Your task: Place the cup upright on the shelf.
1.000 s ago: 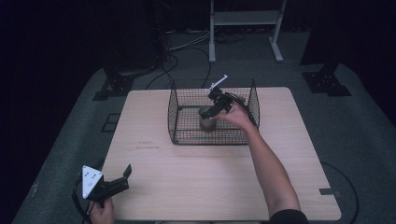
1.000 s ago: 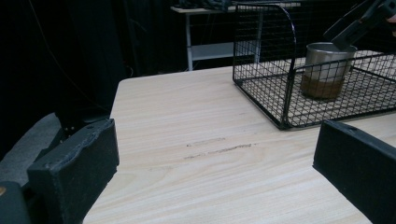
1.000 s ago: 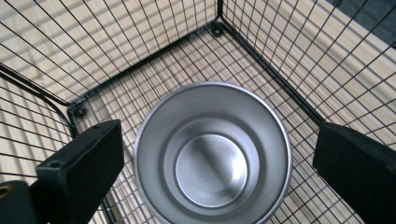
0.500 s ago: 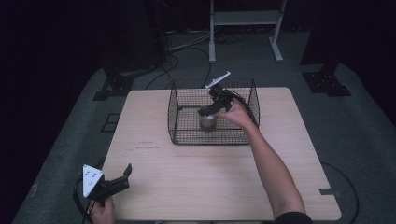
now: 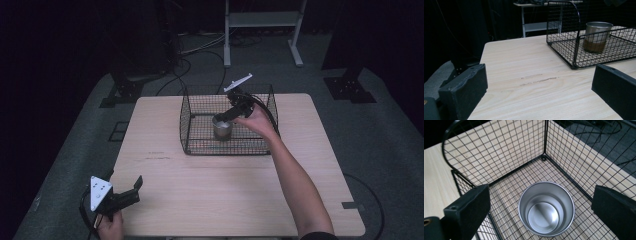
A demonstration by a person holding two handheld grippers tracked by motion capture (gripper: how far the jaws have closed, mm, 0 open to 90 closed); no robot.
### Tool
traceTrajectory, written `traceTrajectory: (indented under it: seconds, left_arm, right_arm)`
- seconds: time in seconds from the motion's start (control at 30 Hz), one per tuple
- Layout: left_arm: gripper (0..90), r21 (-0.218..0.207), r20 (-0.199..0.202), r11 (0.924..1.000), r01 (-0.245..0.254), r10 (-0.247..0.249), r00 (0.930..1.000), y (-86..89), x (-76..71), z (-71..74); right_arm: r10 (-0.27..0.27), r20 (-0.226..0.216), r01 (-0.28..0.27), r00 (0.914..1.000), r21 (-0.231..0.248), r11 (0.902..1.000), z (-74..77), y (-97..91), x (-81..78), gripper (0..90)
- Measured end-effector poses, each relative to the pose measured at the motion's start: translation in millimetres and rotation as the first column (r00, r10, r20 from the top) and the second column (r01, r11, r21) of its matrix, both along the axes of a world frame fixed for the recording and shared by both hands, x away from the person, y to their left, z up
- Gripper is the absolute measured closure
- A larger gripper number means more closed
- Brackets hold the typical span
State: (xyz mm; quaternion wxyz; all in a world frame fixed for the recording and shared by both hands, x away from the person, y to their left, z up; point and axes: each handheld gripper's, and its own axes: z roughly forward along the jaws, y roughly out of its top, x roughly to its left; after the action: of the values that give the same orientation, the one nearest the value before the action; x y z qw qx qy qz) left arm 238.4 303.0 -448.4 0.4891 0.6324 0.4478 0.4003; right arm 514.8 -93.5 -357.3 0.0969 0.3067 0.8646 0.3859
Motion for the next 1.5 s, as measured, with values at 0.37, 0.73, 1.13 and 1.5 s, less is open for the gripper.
traceTrajectory:
  seconds: [0.37,0.73,1.13,1.5]
  left_arm:
    - [0.0,0.006,0.0,0.9999,0.009,-0.009,1.0,-3.0,-0.5,0.7]
    - [0.0,0.009,0.003,0.9999,0.012,-0.012,0.9999,-6.6,-1.0,1.1]
    - [0.0,0.007,0.008,0.9999,0.015,-0.015,0.9999,-8.4,-1.0,1.5]
    - [0.0,0.015,0.002,0.9997,0.021,-0.021,0.9998,-11.1,0.1,0.3]
  right_arm:
    - [-0.034,0.019,0.034,0.9992,0.002,0.9994,3.0,-4.4,-11.4,4.9]
    - [-0.047,0.024,0.047,0.9986,0.003,0.9989,7.1,-15.4,-29.2,5.1]
    - [-0.068,0.06,0.064,0.9959,0.068,0.9957,10.7,-42.7,-54.6,5.4]
    - [-0.053,0.099,0.046,0.9937,0.072,0.9964,14.0,-51.8,-76.2,5.4]
